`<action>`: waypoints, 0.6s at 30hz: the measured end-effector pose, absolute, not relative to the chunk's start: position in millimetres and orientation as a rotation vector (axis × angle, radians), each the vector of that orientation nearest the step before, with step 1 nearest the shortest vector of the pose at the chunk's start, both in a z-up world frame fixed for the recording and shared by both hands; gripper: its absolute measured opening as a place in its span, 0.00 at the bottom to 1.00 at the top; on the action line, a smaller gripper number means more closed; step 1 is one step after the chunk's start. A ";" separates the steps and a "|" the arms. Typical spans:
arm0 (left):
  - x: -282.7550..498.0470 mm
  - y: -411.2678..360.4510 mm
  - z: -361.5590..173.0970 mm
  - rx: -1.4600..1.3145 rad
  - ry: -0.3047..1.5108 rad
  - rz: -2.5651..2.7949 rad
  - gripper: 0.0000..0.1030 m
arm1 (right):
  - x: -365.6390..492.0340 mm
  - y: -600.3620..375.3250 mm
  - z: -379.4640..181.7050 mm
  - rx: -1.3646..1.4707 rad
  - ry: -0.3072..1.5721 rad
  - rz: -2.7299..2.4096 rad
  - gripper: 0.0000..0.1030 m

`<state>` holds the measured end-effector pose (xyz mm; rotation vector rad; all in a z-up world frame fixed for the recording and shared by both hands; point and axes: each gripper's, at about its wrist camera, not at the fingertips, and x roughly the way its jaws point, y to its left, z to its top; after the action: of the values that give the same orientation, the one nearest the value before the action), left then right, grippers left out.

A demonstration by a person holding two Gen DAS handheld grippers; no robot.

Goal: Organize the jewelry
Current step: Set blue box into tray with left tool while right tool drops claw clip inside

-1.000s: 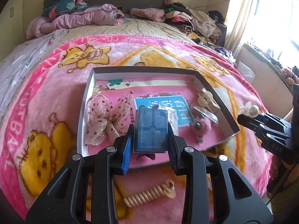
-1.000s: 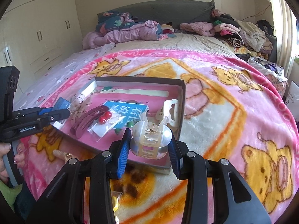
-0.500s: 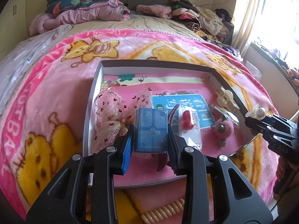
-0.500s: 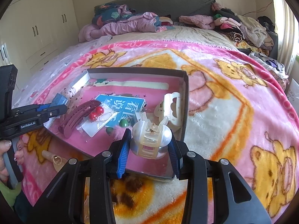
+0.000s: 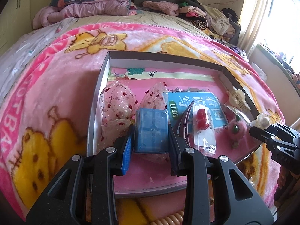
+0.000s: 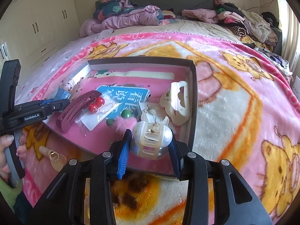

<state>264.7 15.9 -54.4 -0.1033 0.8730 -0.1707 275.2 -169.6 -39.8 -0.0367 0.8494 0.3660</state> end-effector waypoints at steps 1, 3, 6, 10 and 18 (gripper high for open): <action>264.7 15.7 -54.5 -0.105 0.873 -0.170 0.24 | 274.4 -169.3 -40.3 -0.039 0.852 0.367 0.36; 264.8 15.4 -54.6 -0.101 0.874 -0.171 0.24 | 272.9 -169.2 -40.3 -0.044 0.855 0.365 0.36; 264.0 13.2 -54.6 -0.095 0.875 -0.175 0.24 | 270.7 -170.4 -39.8 -0.042 0.861 0.361 0.36; 261.5 9.9 -54.1 -0.093 0.876 -0.176 0.26 | 266.0 -172.3 -35.3 -0.043 0.853 0.360 0.39; 253.8 9.4 -47.0 -0.092 0.861 -0.169 0.46 | 253.2 -174.3 -19.1 -0.049 0.813 0.354 0.61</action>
<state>253.8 9.4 -47.0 -0.0921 0.8605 -0.1694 253.2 -174.3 -19.1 -0.0486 0.8134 0.3544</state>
